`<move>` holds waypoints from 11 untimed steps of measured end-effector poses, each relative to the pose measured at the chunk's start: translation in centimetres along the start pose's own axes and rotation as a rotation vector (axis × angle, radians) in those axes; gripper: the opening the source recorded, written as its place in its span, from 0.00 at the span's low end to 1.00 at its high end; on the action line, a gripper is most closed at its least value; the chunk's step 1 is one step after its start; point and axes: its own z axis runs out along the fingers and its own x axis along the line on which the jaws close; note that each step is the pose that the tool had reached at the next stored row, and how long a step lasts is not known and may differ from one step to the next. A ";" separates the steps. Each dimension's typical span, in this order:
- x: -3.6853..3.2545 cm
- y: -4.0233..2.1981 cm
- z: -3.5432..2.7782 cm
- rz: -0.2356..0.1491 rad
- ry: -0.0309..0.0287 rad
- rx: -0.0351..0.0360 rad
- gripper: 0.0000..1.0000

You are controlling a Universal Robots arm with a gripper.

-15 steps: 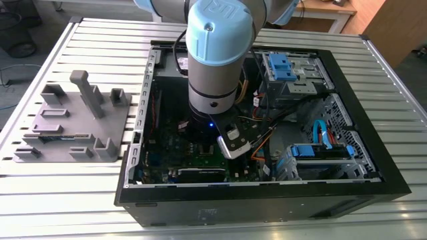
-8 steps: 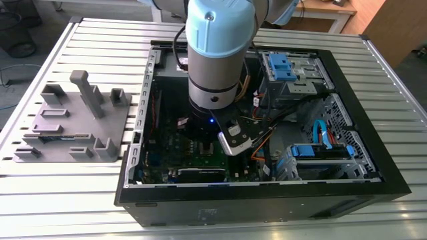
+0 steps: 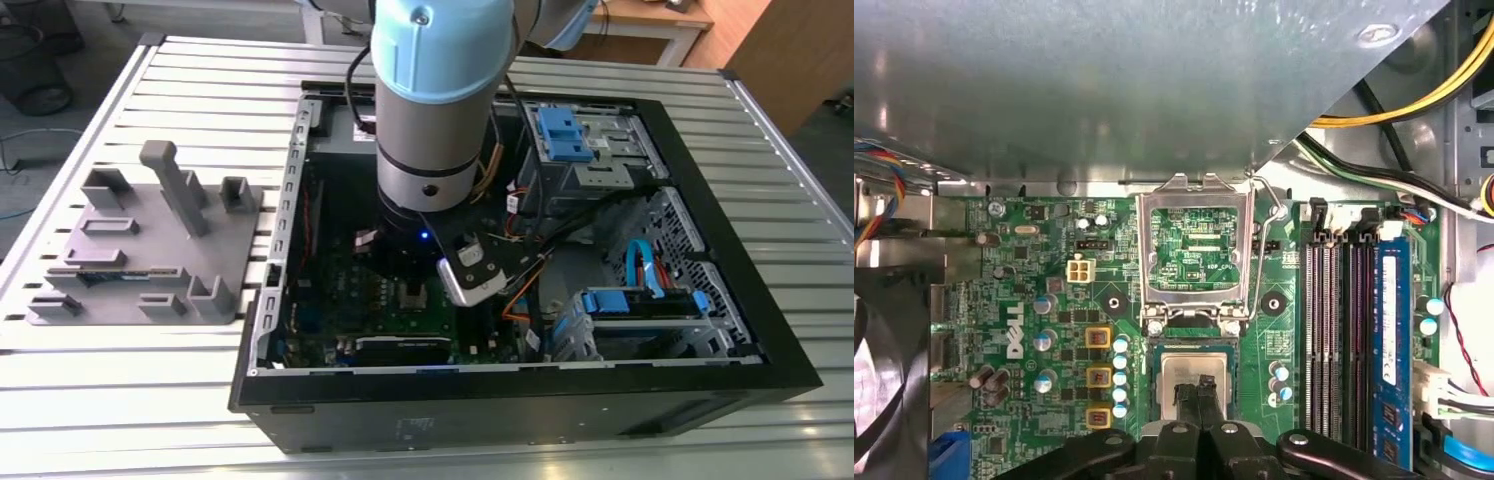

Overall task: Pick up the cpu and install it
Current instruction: 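Place the cpu into insertion slot, then close the cpu cover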

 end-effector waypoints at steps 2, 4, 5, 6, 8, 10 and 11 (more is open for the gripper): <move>-0.01 0.02 -0.85 0.000 0.0000 0.0000 0.11; -0.01 0.02 -0.87 0.000 0.0000 0.0000 0.11; -0.01 0.02 -0.89 0.000 0.0000 0.0000 0.11; -0.01 0.02 -0.90 0.000 0.0000 0.0000 0.11; -0.02 0.06 -2.14 0.000 0.0000 0.0000 0.11; -0.02 0.06 -2.16 0.000 0.0000 0.0000 0.11; -0.03 0.05 -2.16 0.000 0.0000 0.0000 0.11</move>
